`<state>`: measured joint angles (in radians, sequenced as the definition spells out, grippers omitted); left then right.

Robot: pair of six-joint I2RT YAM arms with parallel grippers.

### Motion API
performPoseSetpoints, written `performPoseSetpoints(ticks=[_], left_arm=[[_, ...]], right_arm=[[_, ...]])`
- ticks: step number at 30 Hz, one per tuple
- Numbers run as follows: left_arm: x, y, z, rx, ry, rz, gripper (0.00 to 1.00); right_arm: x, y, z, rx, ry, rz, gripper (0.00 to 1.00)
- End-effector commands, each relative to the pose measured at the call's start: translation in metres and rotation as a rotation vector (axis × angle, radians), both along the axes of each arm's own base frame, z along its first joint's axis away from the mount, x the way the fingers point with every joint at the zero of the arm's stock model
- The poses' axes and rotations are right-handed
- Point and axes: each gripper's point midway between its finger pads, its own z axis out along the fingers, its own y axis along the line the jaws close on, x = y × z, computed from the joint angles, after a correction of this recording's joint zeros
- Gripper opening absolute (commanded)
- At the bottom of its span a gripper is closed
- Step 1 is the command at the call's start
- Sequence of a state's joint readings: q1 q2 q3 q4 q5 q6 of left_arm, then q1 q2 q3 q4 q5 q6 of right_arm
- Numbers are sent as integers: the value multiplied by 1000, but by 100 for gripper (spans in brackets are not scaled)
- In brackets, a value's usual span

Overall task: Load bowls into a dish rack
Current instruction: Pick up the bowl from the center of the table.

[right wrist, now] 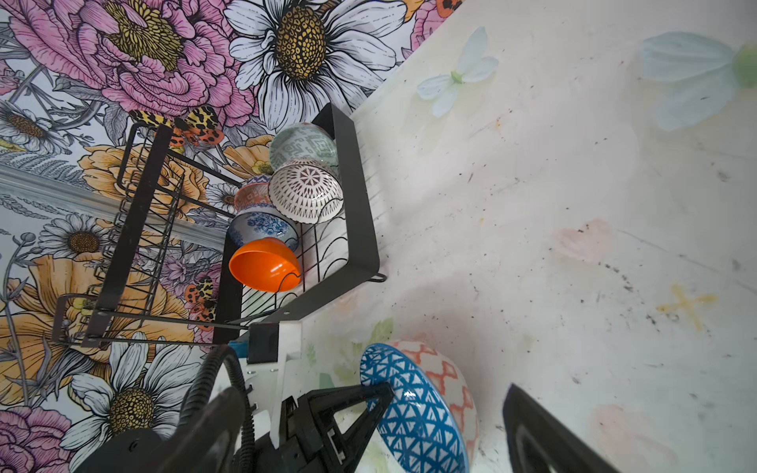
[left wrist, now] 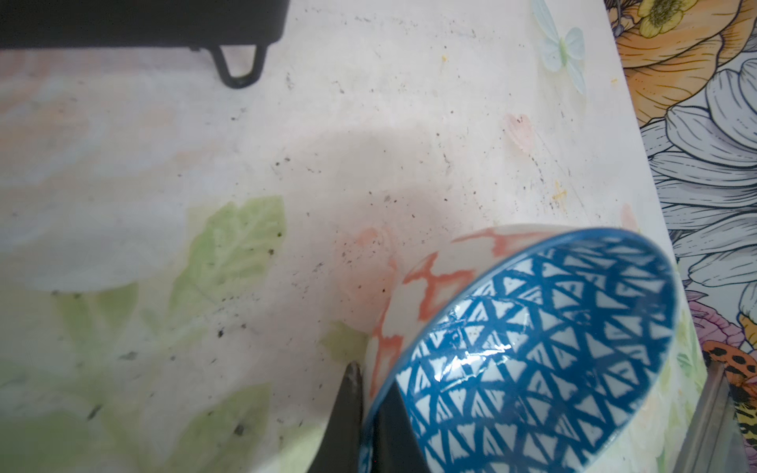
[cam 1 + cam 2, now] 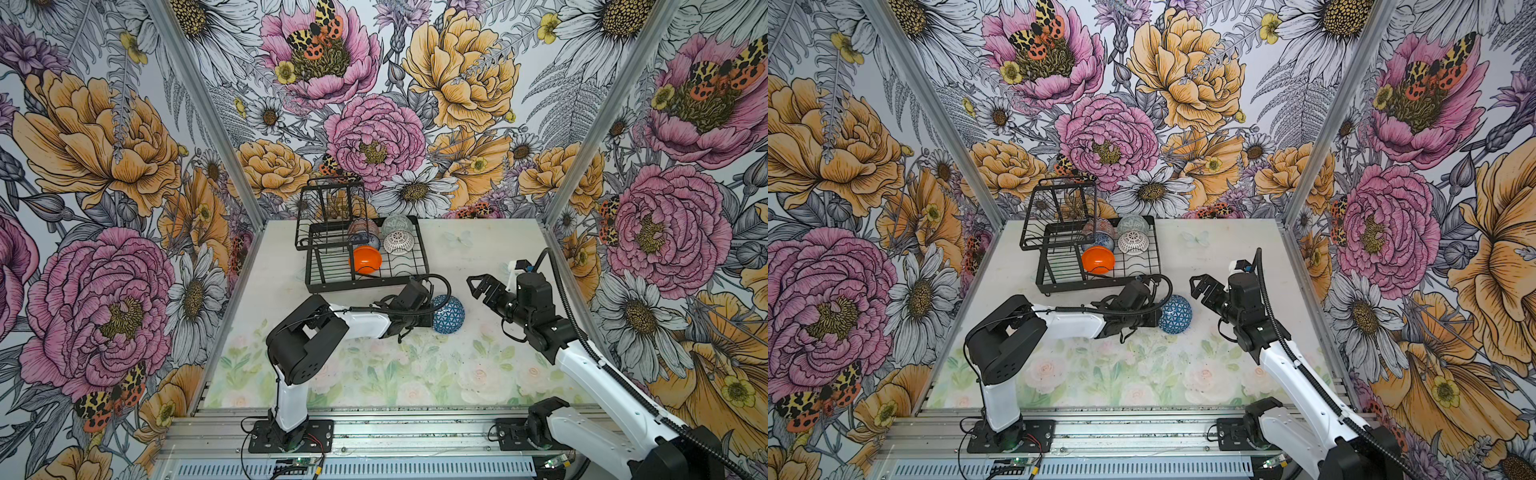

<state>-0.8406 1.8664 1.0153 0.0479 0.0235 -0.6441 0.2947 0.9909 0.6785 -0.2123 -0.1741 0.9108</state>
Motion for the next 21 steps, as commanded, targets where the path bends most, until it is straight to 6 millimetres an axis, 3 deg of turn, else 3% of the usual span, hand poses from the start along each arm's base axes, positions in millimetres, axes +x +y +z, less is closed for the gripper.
performPoseSetpoints(ticks=[1, 7, 12, 17, 21], left_arm=[[20, 6, 59, -114, -154, 68, 0], [30, 35, 98, -194, -278, 183, 0], [39, 64, 128, -288, -396, 338, 0], [46, 88, 157, -335, -536, 492, 0], [48, 96, 180, -375, -648, 563, 0]], right_arm=[[11, 18, 23, 86, -16, 64, 99], [16, 32, 39, 93, -39, 86, 99], [13, 36, 71, 129, -111, 73, 100], [11, 59, 111, 191, -176, 118, 99], [15, 80, 134, 251, -193, 152, 100]])
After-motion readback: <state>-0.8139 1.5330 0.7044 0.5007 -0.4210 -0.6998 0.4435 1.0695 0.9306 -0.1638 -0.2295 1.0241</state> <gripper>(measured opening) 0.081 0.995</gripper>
